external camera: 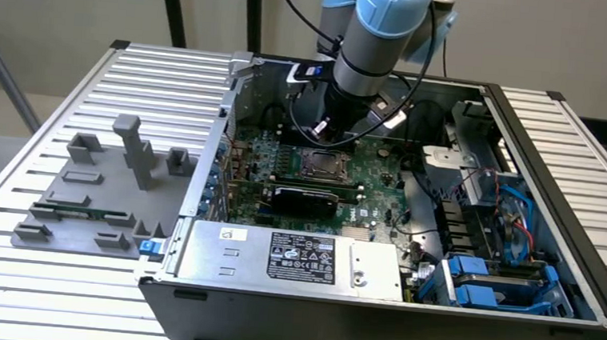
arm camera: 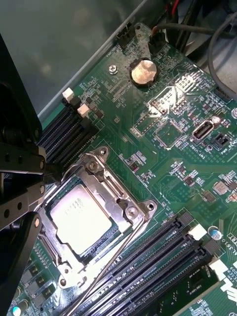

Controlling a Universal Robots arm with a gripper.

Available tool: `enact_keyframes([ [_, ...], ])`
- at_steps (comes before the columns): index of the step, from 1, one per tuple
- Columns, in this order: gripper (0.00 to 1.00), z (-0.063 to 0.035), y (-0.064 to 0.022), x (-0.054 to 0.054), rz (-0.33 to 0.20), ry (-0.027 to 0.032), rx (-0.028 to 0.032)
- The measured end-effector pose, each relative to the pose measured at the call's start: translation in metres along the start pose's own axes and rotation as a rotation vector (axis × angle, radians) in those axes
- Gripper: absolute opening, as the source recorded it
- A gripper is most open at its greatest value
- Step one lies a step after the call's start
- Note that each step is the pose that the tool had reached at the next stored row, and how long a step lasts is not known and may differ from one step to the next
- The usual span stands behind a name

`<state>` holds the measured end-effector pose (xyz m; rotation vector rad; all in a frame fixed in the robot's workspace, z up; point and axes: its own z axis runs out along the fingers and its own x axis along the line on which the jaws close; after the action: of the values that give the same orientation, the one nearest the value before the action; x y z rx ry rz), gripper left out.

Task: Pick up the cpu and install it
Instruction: 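Install the first cpu locking lever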

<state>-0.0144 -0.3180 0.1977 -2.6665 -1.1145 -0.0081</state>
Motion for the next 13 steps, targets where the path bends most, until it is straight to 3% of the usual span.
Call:
enact_keyframes([
  [13, 0.11, -0.0019, -0.0037, -0.0030, -0.009, -0.0026, 0.0009],
])
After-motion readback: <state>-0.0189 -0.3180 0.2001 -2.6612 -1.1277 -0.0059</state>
